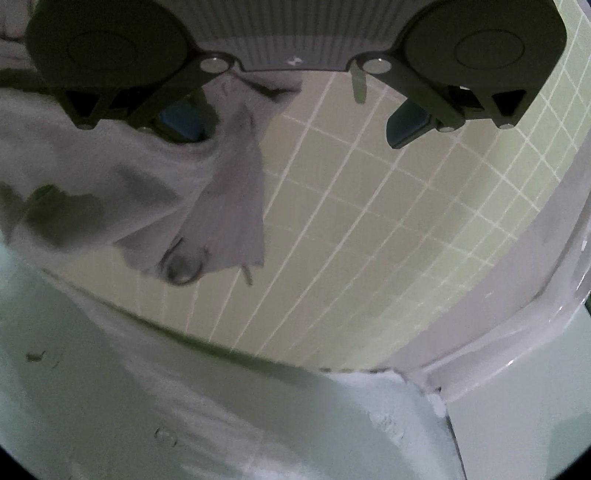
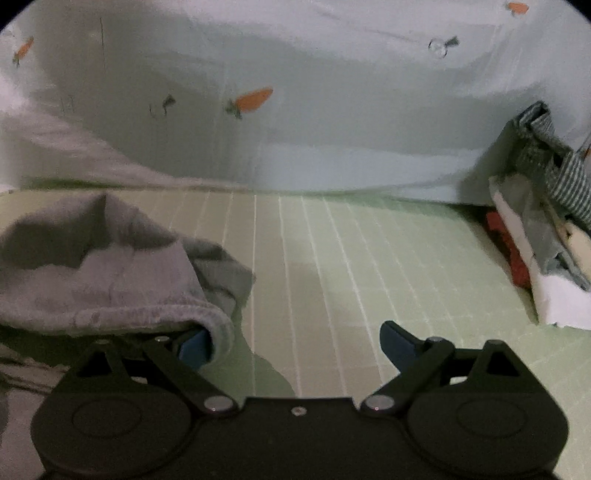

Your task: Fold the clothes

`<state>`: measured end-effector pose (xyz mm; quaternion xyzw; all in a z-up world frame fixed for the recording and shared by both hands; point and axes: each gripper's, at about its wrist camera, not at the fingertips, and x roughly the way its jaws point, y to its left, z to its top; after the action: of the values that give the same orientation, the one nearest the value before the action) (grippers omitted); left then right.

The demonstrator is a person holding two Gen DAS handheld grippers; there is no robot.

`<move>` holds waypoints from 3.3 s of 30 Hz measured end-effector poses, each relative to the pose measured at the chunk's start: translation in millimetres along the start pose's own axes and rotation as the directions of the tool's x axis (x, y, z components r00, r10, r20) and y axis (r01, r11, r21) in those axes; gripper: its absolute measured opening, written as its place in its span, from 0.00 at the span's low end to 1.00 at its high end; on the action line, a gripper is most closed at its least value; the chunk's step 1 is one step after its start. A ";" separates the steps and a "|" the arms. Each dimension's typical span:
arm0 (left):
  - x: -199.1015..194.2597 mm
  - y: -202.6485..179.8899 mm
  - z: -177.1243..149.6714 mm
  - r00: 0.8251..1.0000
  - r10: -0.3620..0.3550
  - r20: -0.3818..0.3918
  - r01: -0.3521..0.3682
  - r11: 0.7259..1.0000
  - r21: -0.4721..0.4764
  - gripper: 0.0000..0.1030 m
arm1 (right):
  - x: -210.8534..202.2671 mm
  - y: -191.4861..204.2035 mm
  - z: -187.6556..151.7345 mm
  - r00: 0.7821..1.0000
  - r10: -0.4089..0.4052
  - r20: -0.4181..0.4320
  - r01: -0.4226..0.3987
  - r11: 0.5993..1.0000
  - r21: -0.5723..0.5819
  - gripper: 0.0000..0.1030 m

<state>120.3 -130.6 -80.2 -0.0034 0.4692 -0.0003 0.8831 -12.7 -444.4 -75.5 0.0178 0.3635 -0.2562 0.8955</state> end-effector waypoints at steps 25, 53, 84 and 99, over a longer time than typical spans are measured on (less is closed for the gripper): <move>-30.1 -3.9 -14.1 0.991 -0.125 -0.041 0.126 0.991 0.041 1.00 | -18.2 4.2 -7.1 0.998 0.052 -0.038 -0.051 0.998 0.029 0.92; -62.5 73.1 -143.7 0.963 -0.110 -0.247 0.133 0.988 0.080 0.91 | -89.5 4.9 -134.6 0.948 0.121 -0.293 -0.099 0.991 0.091 0.93; -92.6 102.8 -155.7 0.897 -0.353 -0.266 0.378 0.925 0.047 0.08 | -120.4 2.8 -152.4 0.890 0.300 -0.344 -0.218 0.942 0.257 0.19; -132.6 57.0 13.9 0.821 -0.537 0.193 0.551 0.834 -0.021 0.03 | -122.5 -27.3 0.2 0.886 0.458 0.074 -0.451 0.811 0.372 0.14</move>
<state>57.5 -73.0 37.1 -0.1706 0.3672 -0.2342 0.8838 -99.5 -413.6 9.8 0.2792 0.3005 -0.1000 0.9065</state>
